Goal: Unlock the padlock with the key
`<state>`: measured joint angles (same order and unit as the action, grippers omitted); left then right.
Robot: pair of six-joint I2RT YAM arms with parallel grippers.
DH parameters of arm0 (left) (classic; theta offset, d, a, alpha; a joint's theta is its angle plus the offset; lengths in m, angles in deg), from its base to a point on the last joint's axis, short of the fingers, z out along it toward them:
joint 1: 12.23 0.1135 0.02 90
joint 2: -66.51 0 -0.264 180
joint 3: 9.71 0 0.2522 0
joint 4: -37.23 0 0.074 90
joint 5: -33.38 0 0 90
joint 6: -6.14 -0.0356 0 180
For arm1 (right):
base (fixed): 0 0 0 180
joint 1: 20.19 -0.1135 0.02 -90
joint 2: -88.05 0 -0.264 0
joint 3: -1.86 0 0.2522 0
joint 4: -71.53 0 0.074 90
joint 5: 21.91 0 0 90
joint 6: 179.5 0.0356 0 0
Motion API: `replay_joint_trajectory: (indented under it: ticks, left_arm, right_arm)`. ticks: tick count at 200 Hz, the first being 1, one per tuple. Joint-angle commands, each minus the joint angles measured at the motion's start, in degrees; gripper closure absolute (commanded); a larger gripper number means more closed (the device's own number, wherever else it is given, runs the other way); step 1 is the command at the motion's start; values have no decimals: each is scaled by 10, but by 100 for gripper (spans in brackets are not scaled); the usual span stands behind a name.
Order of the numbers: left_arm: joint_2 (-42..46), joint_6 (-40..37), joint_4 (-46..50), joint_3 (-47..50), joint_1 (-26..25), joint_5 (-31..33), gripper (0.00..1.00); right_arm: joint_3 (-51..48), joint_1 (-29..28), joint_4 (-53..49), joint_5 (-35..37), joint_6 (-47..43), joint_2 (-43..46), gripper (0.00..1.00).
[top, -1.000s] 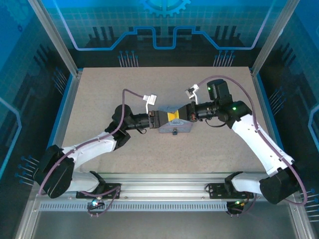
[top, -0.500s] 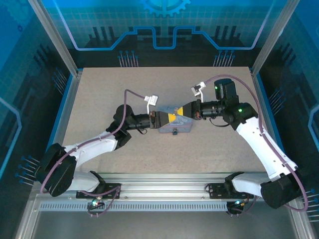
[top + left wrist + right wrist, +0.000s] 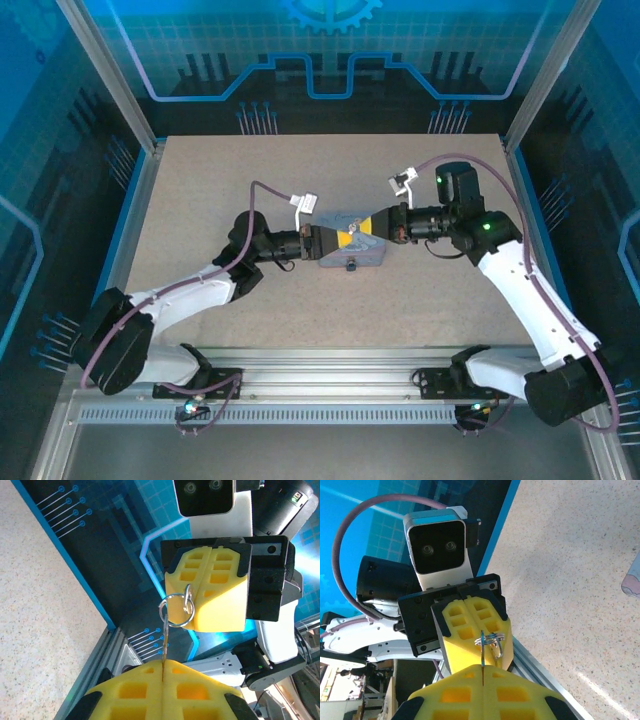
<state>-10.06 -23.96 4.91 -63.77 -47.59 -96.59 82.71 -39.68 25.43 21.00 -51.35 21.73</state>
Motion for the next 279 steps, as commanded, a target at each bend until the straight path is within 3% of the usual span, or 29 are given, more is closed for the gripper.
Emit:
replay_joint_trajectory:
  ticks: [1, 33, 72, 126, 178, 238, 279]
  left_arm:
    - [23, -46, 77, -15, 5, -3, 100]
    - [47, -150, 307, -82, 5, 8, 100]
    - [24, -276, 589, -205, 6, 25, 100]
    - [-36, -376, 789, -327, 5, 16, 100]
    - [-86, -444, 907, -409, 2, 25, 100]
    - [-97, -461, 910, -433, -15, -29, 100]
    - [-96, -463, 897, -432, -30, -52, 100]
  right_arm:
    - [-16, 15, -1, -15, -9, 15, 100]
    - [-43, 35, -18, -11, -49, 17, 98]
    - [-91, 44, -34, 50, -90, 14, 78]
    - [-133, 49, -34, 106, -114, 42, 65]
    - [-155, 53, 54, 55, -104, 79, 54]
    - [-202, 46, 239, -57, -33, 83, 53]
    - [-205, 23, 260, -80, -35, 89, 48]
